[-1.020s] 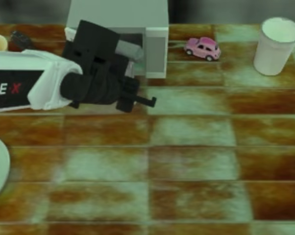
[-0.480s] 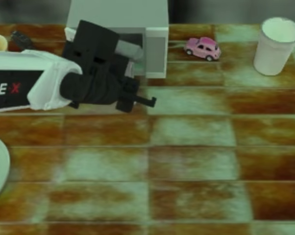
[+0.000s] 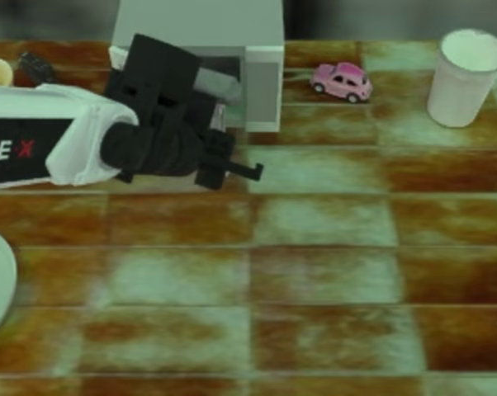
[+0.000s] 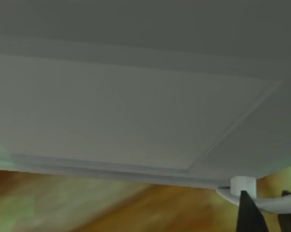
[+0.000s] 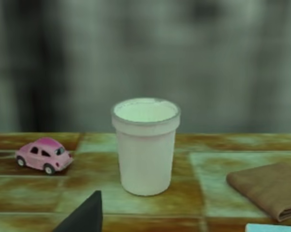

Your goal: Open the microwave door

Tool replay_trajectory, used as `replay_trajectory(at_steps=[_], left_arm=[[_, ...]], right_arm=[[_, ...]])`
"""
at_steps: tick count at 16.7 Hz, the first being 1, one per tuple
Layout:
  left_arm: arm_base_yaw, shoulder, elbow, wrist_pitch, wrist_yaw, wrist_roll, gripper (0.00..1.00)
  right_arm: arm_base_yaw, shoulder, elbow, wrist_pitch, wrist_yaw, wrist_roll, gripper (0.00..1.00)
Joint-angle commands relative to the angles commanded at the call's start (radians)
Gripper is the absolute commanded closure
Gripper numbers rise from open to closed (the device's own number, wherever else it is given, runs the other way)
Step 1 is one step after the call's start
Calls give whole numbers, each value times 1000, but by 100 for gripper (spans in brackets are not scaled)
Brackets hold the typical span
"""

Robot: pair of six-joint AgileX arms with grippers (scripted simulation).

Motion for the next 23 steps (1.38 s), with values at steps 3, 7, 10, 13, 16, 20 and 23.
replay_trajectory(at_steps=[3, 7, 10, 13, 16, 20, 23], left_arm=[[-2, -2, -6, 0, 16, 5, 100], [19, -22, -28, 5, 42, 49, 100], [19, -22, -28, 5, 42, 49, 100], [19, -22, -28, 5, 42, 49, 100], [19, -22, -28, 5, 42, 49, 100], [19, -22, -28, 5, 42, 49, 100], [19, -22, -28, 5, 42, 49, 100]], right_arm=[[0, 0, 0, 0, 0, 0, 0], [0, 0, 0, 0, 0, 0, 0], [0, 0, 0, 0, 0, 0, 0], [0, 0, 0, 0, 0, 0, 0], [0, 0, 0, 0, 0, 0, 0], [0, 0, 0, 0, 0, 0, 0], [0, 0, 0, 0, 0, 0, 0]])
